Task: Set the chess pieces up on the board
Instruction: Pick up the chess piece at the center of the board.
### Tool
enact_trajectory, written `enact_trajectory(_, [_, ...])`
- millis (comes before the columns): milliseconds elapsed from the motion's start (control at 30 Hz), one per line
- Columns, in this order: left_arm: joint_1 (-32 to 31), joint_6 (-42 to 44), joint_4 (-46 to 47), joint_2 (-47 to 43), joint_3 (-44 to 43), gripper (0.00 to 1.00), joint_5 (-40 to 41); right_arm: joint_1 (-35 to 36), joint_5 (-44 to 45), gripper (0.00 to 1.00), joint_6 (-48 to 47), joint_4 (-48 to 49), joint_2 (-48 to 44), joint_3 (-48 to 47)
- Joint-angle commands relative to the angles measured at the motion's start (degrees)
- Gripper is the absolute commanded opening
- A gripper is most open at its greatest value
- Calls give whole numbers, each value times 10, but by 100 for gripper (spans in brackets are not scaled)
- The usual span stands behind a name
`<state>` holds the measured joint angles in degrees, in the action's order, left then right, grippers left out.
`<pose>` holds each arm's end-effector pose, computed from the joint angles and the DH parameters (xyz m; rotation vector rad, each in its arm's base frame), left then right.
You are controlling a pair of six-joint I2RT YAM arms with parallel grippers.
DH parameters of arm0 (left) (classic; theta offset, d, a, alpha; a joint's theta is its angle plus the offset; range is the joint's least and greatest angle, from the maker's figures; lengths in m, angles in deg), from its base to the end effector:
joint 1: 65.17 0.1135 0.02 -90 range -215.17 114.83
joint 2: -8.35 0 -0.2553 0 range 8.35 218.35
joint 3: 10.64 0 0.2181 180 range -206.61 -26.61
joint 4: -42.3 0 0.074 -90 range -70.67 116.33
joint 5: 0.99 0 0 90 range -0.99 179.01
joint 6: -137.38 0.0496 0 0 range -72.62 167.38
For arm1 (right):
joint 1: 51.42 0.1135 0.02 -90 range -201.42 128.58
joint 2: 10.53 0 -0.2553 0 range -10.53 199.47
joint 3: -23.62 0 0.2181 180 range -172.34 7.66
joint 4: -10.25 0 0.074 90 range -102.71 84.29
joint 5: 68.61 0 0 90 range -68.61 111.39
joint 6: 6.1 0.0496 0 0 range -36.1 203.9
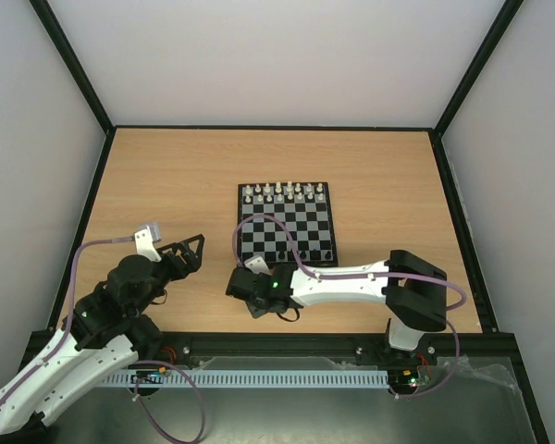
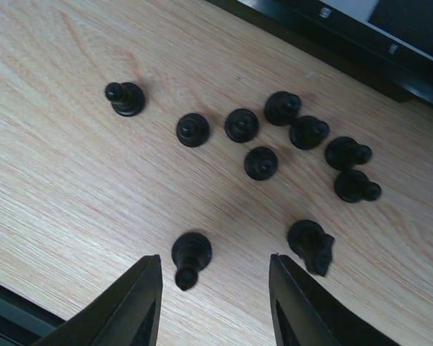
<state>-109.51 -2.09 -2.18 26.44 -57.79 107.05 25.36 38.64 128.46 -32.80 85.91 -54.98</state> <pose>0.0714 -0.0483 0.2665 -0.3145 1.8881 -0.8506 0.0864 0.3036 0.1943 -0.6250 2.5339 0.3965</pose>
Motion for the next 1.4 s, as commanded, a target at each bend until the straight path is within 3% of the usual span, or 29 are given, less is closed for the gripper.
enact_trajectory(0, [-1,2,-4,-3,-15,99,2,9,10,41,2,-17,25,-29])
enact_trajectory(600, [-1,3,-1,-9,-12,99,-1,15,-6,21,10,-12,54,-32])
enact_trajectory(833, [-1,4,-1,-10,-12,100,0,15,-8,20,8,-15,59,-32])
enact_trajectory(1100, [-1,4,0,-10,-12,99,1,15,-7,7,6,-19,63,-36])
enact_trajectory(1367, [-1,5,2,-6,-14,100,2,2,25,6,-9,-54,24,-68])
